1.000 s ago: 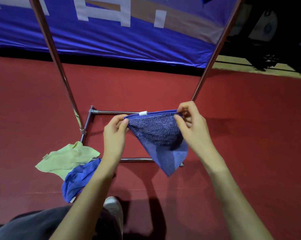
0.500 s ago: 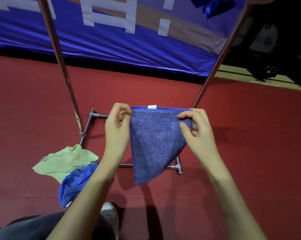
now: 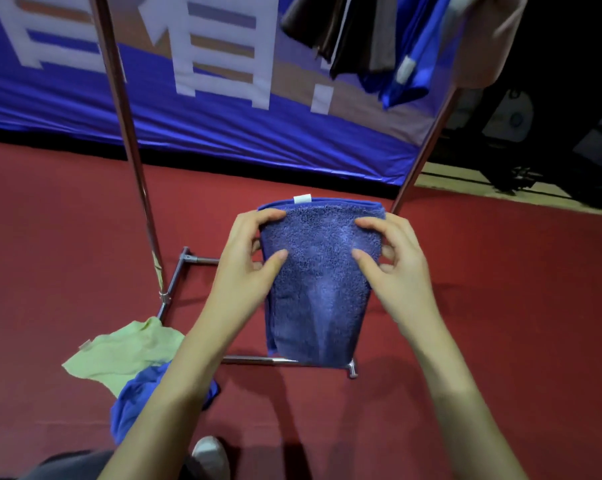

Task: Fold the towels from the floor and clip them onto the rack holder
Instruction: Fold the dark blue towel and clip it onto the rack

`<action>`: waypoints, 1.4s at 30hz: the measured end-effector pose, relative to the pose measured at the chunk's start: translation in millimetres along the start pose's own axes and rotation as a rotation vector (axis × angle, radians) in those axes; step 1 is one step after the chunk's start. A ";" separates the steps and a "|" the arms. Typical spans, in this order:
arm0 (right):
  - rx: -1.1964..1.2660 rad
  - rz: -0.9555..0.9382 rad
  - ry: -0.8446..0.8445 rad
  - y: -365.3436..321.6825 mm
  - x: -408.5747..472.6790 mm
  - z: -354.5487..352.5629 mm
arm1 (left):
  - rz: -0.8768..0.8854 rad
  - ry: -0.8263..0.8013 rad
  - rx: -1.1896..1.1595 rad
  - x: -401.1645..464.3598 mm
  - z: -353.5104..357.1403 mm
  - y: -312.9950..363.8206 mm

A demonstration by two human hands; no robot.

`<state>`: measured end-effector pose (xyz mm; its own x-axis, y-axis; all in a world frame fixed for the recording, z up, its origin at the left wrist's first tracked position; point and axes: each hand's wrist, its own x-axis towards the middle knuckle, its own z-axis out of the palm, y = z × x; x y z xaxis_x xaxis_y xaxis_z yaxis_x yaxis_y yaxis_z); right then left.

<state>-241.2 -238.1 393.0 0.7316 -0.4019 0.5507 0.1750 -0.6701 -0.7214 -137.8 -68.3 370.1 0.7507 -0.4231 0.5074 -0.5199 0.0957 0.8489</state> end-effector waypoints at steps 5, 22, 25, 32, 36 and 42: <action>-0.009 -0.067 0.029 -39.7 20.9 -16.6 | 0.041 0.063 -0.067 27.4 -11.3 57.2; -0.035 -0.171 0.189 -136.2 72.4 -18.4 | 0.011 0.089 -0.066 70.9 -7.6 160.5; 0.024 -0.168 0.180 -139.5 70.8 -13.0 | -0.033 0.044 -0.132 69.3 1.4 164.6; 0.080 -0.082 0.102 -144.8 67.0 -7.4 | -0.079 0.066 -0.284 70.4 7.2 164.9; 0.162 -0.013 0.043 -150.5 65.7 -11.2 | -0.090 0.099 -0.314 76.4 5.6 165.3; 0.428 0.032 -0.036 -141.7 68.7 -15.4 | -0.058 0.136 -0.313 80.3 7.2 169.9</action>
<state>-225.9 -180.4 539.5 0.7622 -0.3915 0.5155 0.4036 -0.3353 -0.8513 -168.8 -92.5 554.0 0.8336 -0.3139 0.4545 -0.3407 0.3555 0.8704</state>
